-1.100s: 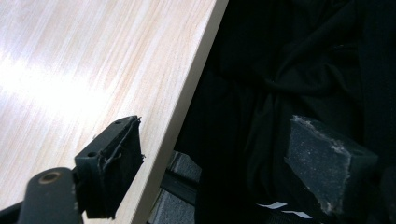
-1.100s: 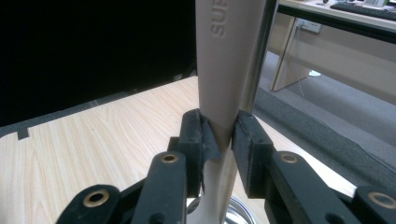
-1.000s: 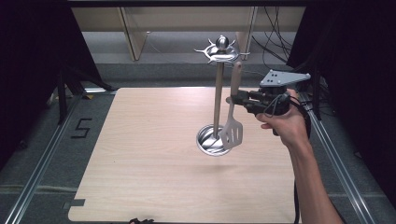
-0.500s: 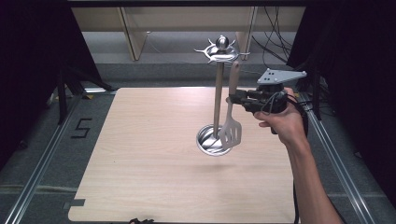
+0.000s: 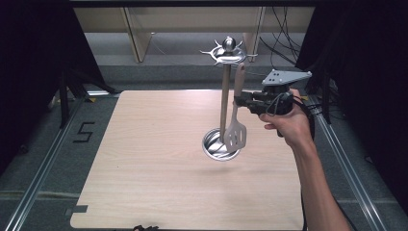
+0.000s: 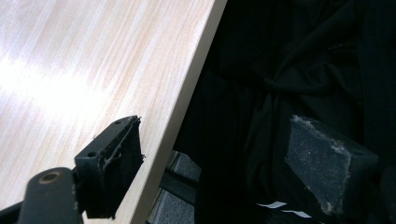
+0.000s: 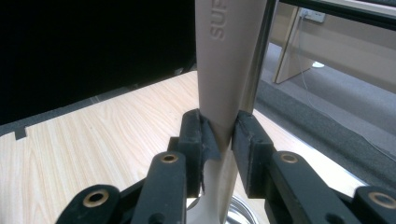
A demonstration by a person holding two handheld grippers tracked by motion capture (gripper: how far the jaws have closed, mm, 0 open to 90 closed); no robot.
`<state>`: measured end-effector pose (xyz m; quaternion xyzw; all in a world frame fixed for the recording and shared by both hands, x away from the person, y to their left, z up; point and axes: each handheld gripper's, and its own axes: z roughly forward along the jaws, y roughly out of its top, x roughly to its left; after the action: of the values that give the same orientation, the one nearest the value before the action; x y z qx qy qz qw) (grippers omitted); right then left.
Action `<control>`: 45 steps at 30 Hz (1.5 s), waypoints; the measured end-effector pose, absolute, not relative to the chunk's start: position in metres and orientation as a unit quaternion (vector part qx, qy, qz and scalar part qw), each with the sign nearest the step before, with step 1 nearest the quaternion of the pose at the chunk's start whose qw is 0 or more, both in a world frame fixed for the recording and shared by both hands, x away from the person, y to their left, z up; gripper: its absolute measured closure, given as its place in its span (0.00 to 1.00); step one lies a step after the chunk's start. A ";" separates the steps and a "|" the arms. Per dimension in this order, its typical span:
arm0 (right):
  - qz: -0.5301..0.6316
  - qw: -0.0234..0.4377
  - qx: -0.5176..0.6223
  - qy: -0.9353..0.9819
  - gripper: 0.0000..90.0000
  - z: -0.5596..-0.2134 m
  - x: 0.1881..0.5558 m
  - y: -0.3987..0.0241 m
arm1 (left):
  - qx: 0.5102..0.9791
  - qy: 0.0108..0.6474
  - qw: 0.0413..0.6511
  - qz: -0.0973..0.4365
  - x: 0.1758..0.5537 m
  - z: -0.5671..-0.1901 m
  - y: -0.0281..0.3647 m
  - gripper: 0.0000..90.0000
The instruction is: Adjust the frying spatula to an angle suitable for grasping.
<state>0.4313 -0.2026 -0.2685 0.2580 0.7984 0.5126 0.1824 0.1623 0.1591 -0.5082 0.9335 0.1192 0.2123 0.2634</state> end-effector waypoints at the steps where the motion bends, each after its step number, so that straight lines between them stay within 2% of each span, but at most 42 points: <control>1: 0.512 0.180 0.261 0.799 0.83 -0.269 0.431 -0.202 | 0.933 0.120 0.264 0.212 0.162 -0.508 0.159 0.19; 24: 0.524 0.175 0.267 0.790 0.81 -0.273 0.432 -0.202 | 0.933 0.119 0.264 0.212 0.162 -0.508 0.159 0.19; 34: 0.531 0.173 0.268 0.785 0.76 -0.275 0.429 -0.201 | 0.933 0.119 0.264 0.212 0.162 -0.508 0.159 0.19; 36: 0.533 0.184 0.264 0.782 0.75 -0.277 0.430 -0.201 | 0.933 0.120 0.265 0.211 0.163 -0.508 0.159 0.19; 39: 0.531 0.182 0.274 0.781 0.70 -0.277 0.428 -0.203 | 0.933 0.120 0.266 0.210 0.162 -0.508 0.159 0.19; 45: 0.533 0.191 0.275 0.777 0.64 -0.278 0.420 -0.206 | 0.933 0.119 0.264 0.212 0.162 -0.508 0.159 0.19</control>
<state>0.4204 -0.2058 -0.2778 0.2754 0.7769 0.5330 0.1909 0.1624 0.1590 -0.5082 0.9333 0.1194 0.2120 0.2640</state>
